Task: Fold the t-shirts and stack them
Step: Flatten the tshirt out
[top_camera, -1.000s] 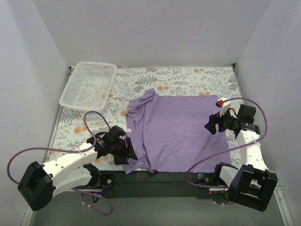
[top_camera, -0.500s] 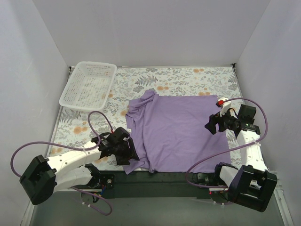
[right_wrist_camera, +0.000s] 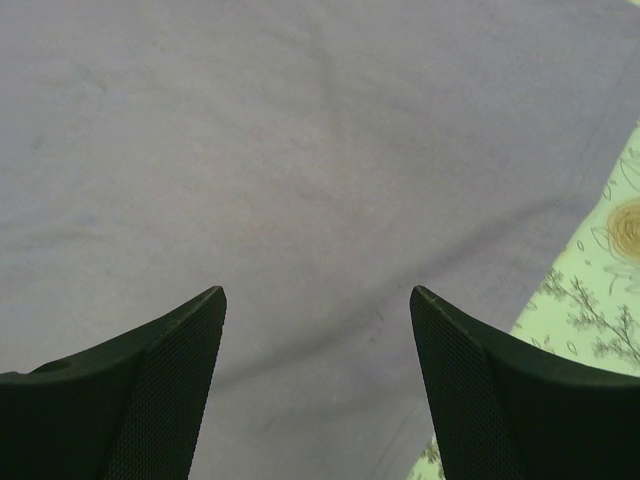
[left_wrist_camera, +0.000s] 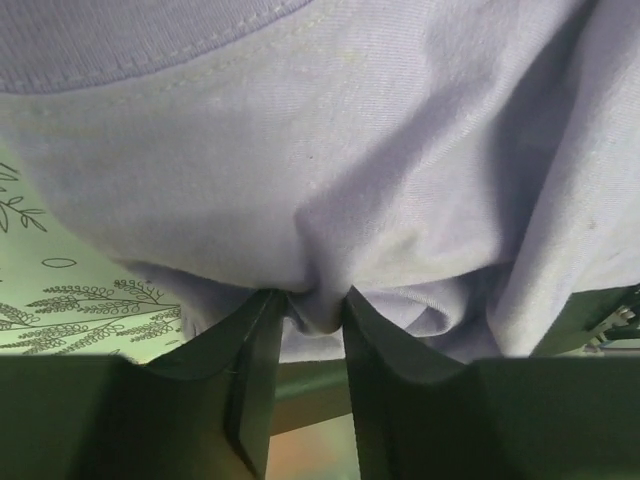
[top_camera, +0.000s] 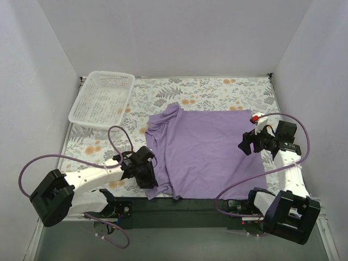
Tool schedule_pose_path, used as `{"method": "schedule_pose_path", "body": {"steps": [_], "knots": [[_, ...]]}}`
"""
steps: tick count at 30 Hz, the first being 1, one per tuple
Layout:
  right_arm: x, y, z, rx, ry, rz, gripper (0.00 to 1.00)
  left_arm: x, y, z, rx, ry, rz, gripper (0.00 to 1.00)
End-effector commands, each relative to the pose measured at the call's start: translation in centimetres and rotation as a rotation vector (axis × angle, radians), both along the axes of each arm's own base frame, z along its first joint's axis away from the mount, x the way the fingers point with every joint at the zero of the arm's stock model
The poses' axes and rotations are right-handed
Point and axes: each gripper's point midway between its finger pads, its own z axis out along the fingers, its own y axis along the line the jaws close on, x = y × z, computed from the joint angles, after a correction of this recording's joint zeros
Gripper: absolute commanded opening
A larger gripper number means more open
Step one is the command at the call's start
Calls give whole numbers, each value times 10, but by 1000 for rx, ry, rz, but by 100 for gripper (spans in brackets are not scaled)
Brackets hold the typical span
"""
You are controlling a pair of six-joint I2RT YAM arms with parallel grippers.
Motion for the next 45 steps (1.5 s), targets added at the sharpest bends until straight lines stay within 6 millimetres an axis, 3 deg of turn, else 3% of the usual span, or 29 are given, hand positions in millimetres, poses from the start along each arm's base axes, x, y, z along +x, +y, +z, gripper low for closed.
{"method": "schedule_pose_path", "body": {"steps": [1,3,5,11,15,20,23,26,28,29,30,31,39,43,45], "knots": [[8,-24,9,-110,7,-53,81,4,6,2,30,-47,4,22],[12,-44,13,-180,46,-114,81,1,7,7,17,-46,7,8],[10,-60,2,-203,117,-144,81,1,4,18,-23,-63,8,0],[-1,-96,-37,-231,290,-213,76,-18,0,46,-134,-41,-14,0],[-4,-103,-58,-205,376,-222,73,-33,4,59,-179,-17,-33,0],[-14,-93,-82,-141,473,-179,69,-42,9,71,-205,-18,-53,0],[-25,-84,-90,-110,524,-134,61,-50,8,76,-241,-3,-76,0],[-36,-78,-96,-101,560,-102,49,-57,11,74,-250,16,-84,0],[-43,-81,-101,-130,580,-101,35,-62,13,75,-258,28,-90,0],[-44,-83,-101,-142,580,-99,28,-63,13,75,-262,29,-94,0],[-47,-87,-103,-158,590,-106,10,-65,15,75,-260,36,-92,0],[-49,-89,-102,-171,587,-111,2,-67,16,77,-268,32,-95,0],[-83,-153,-95,-388,571,-202,1,-86,18,87,-321,94,-130,0],[-99,-164,-95,-421,565,-203,1,-94,15,94,-353,122,-167,0],[-101,-165,-95,-416,560,-199,1,-94,14,99,-359,125,-180,11]]}}
